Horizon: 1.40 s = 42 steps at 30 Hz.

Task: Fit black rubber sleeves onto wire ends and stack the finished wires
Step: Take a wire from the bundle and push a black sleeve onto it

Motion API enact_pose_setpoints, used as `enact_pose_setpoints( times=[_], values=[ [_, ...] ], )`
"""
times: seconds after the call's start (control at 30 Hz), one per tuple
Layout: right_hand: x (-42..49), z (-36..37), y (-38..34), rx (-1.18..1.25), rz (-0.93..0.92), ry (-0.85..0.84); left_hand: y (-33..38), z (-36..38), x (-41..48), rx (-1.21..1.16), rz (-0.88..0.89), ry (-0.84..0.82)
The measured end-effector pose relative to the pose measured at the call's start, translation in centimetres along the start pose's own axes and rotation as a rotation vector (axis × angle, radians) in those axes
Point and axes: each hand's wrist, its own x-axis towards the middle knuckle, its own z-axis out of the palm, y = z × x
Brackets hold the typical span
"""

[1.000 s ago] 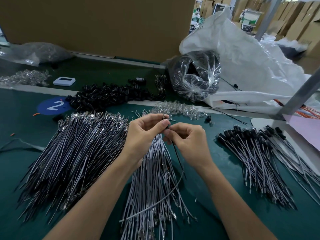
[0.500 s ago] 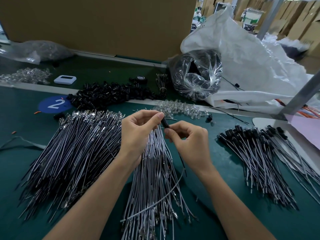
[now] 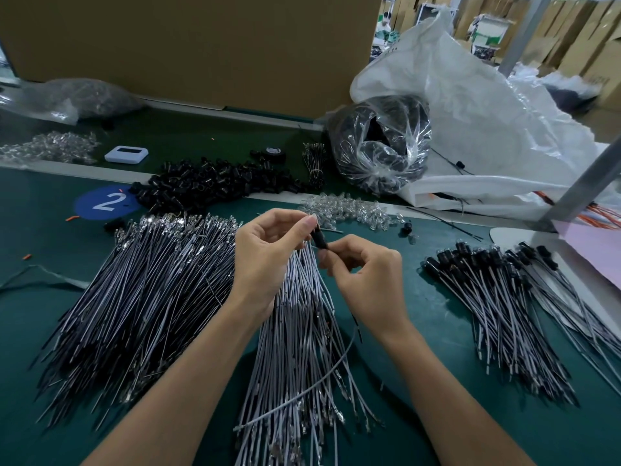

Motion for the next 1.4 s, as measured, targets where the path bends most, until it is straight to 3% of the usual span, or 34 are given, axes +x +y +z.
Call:
enact_pose_setpoints(
  times=[0.53, 0.83, 1.27, 1.4],
  values=[
    [-0.3, 0.3, 0.1, -0.040, -0.074, 0.069, 0.1, -0.1, 0.1, -0.021, -0.001, 0.006],
    [-0.2, 0.3, 0.0, 0.022, -0.031, 0.032, 0.4, -0.5, 0.4, -0.145, -0.115, -0.102],
    [-0.2, 0.3, 0.3, -0.036, -0.068, 0.063, 0.5, -0.9, 0.5, -0.035, -0.026, -0.152],
    [-0.1, 0.1, 0.1, 0.058, 0.007, 0.019, 0.5, -1.0, 0.5, -0.015, -0.011, -0.144]
  ],
)
